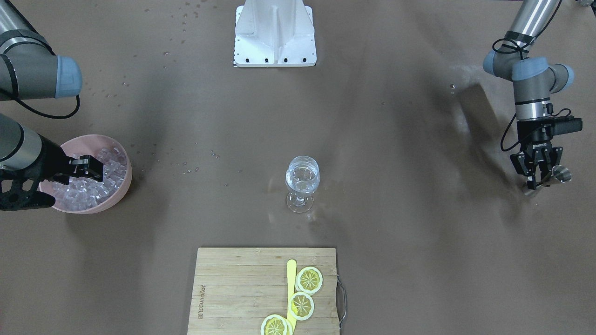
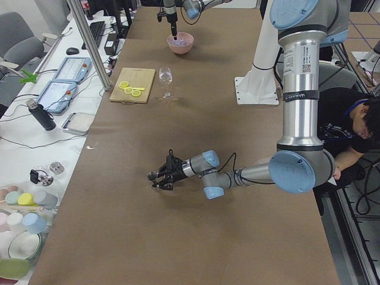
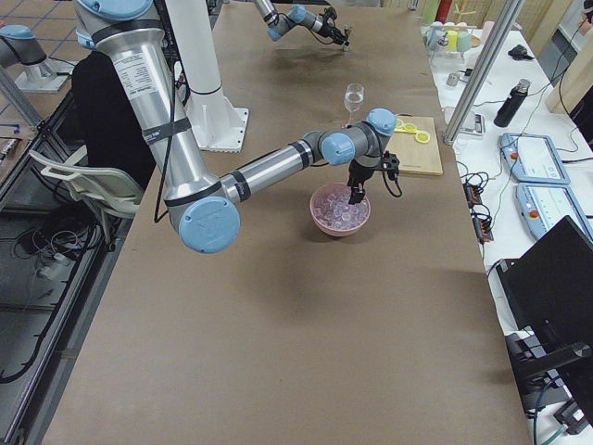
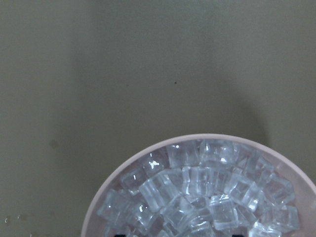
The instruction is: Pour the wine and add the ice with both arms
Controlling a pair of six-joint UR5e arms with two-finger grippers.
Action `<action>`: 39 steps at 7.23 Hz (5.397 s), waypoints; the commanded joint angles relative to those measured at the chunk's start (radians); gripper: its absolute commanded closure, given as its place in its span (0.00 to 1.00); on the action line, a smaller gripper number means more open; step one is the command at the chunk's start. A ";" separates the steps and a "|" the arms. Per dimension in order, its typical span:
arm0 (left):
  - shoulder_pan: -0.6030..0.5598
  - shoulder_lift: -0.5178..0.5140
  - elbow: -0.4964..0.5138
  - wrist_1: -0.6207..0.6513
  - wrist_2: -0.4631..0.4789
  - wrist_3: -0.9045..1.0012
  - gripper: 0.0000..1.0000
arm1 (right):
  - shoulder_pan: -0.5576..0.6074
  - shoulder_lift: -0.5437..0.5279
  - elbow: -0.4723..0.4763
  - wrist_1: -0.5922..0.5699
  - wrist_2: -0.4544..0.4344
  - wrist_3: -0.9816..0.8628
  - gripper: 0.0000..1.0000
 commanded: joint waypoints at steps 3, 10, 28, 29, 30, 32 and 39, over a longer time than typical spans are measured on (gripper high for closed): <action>-0.006 0.001 -0.001 0.000 -0.002 0.000 0.54 | -0.001 0.017 -0.140 0.158 -0.011 0.004 0.26; -0.023 0.000 0.005 0.000 -0.026 0.000 0.75 | 0.000 -0.006 -0.116 0.163 0.031 0.084 0.30; -0.043 -0.052 -0.444 0.335 0.115 0.298 0.93 | 0.066 -0.034 0.056 0.058 0.118 0.092 1.00; -0.043 -0.099 -0.447 0.391 0.165 0.293 0.93 | 0.077 -0.014 0.062 0.028 0.118 0.090 1.00; -0.043 -0.124 -0.456 0.431 0.173 0.281 0.94 | 0.080 0.009 0.078 -0.010 0.118 0.090 1.00; -0.043 -0.149 -0.466 0.515 0.179 0.255 0.94 | 0.081 0.043 0.082 -0.031 0.118 0.090 1.00; 0.136 -0.468 -0.461 0.892 0.181 0.256 0.94 | 0.089 0.066 0.070 -0.060 0.066 0.009 1.00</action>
